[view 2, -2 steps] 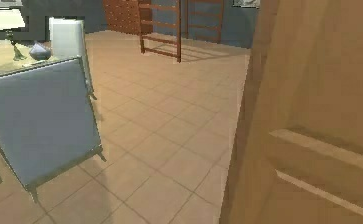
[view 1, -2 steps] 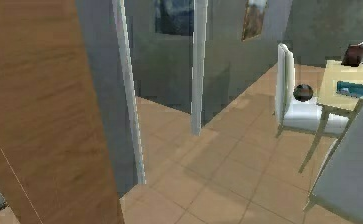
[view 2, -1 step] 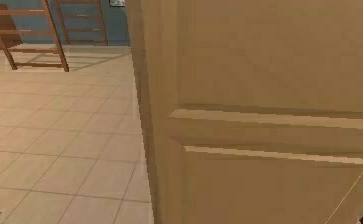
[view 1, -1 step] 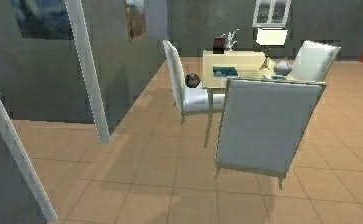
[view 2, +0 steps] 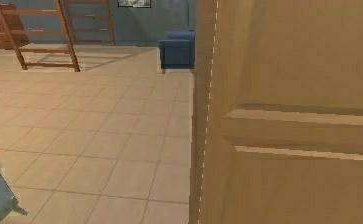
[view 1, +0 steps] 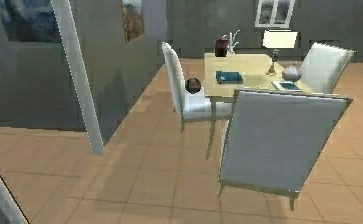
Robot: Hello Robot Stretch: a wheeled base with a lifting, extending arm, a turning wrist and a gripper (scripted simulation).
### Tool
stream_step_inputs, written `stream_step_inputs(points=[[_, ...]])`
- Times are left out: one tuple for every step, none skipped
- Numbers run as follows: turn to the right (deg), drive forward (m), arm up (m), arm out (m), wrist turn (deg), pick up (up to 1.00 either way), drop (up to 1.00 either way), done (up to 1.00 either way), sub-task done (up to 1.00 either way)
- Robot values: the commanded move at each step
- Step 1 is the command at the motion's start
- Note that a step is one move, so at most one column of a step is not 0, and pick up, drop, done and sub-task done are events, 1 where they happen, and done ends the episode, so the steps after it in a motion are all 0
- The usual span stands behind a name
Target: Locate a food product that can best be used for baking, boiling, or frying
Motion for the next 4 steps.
stream_step_inputs(points=[[6.0, 0.0, 0.0, 0.0, 0.0, 0.0, 0.0, 0.0, 0.0], [0.0, 0.3, 0.0, 0.0, 0.0, 0.0, 0.0, 0.0, 0.0], [-45.0, 0.0, 0.0, 0.0, 0.0, 0.0, 0.0, 0.0, 0.0], [-27.0, 0.0, 0.0, 0.0, 0.0, 0.0, 0.0, 0.0, 0.0]])
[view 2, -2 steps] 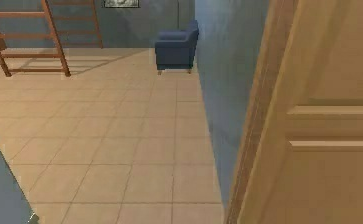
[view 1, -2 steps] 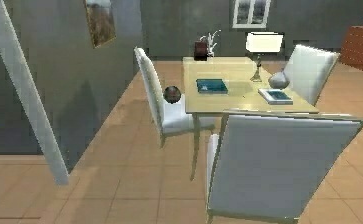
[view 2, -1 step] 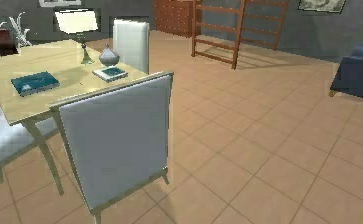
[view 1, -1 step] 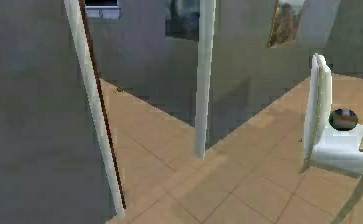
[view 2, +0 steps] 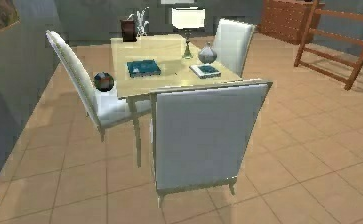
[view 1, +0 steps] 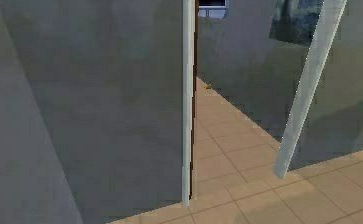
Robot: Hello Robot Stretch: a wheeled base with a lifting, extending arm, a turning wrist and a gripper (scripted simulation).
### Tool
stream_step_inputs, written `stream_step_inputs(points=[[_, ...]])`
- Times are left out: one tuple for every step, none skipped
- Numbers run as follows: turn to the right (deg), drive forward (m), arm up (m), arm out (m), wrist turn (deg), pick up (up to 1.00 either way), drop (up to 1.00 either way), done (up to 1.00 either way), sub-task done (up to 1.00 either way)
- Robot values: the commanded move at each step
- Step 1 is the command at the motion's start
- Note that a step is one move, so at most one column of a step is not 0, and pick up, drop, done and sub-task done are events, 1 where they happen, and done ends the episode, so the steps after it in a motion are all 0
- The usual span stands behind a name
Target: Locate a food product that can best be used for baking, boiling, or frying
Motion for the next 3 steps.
stream_step_inputs(points=[[0.0, 0.05, 0.0, 0.0, 0.0, 0.0, 0.0, 0.0, 0.0], [27.0, 0.0, 0.0, 0.0, 0.0, 0.0, 0.0, 0.0, 0.0], [0.0, 1.0, 0.0, 0.0, 0.0, 0.0, 0.0, 0.0, 0.0]])
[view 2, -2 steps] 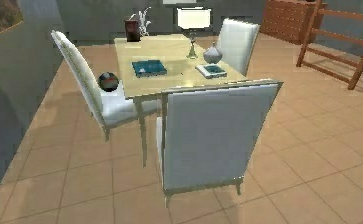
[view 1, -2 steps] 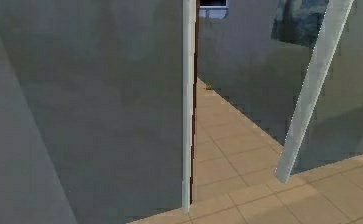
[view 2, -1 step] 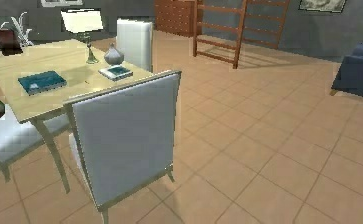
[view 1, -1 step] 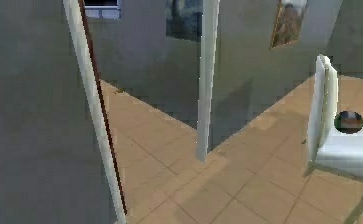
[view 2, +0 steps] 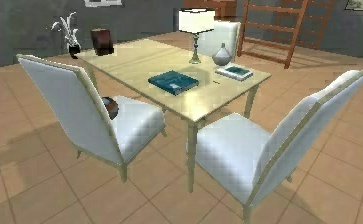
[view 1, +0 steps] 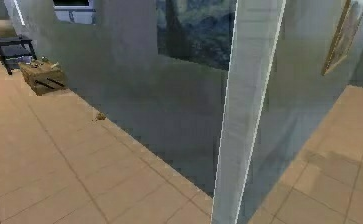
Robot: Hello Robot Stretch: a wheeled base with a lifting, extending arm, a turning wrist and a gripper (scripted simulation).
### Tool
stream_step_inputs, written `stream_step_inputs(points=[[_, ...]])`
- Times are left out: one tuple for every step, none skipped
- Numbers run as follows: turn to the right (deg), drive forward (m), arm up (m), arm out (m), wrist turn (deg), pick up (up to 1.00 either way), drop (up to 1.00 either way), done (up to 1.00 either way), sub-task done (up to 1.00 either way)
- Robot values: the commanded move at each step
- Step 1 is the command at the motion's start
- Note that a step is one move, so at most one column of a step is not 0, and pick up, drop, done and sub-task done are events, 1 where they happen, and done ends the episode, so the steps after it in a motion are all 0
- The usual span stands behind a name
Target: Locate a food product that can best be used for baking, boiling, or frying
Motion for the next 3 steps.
stream_step_inputs(points=[[3.0, 0.0, 0.0, 0.0, 0.0, 0.0, 0.0, 0.0, 0.0], [0.0, 0.4, 0.0, 0.0, 0.0, 0.0, 0.0, 0.0, 0.0], [-45.0, 0.0, 0.0, 0.0, 0.0, 0.0, 0.0, 0.0, 0.0]])
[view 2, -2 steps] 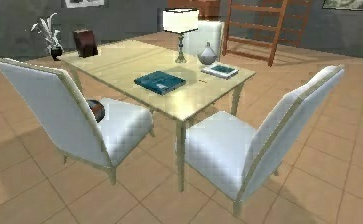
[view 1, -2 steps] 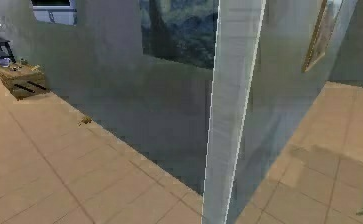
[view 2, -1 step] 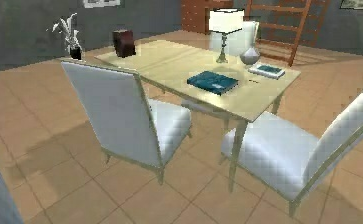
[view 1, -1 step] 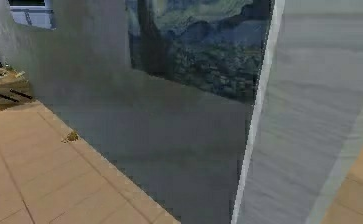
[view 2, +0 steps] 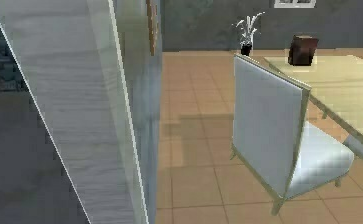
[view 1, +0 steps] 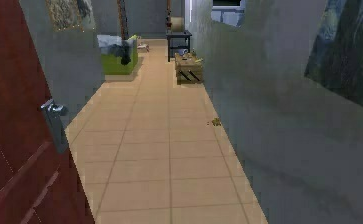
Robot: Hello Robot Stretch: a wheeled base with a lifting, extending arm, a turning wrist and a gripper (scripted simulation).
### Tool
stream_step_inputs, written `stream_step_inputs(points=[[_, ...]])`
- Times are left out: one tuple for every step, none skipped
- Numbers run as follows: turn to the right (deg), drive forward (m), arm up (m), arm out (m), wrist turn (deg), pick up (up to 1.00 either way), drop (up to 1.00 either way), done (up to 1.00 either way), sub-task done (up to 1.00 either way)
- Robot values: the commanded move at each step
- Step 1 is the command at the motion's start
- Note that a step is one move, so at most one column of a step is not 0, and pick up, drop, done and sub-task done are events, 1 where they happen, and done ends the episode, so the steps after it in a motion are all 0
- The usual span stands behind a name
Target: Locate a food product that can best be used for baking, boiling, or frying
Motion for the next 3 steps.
stream_step_inputs(points=[[-12.0, 0.0, 0.0, 0.0, 0.0, 0.0, 0.0, 0.0, 0.0], [0.0, 1.0, 0.0, 0.0, 0.0, 0.0, 0.0, 0.0, 0.0], [-6.0, 0.0, 0.0, 0.0, 0.0, 0.0, 0.0, 0.0, 0.0]])
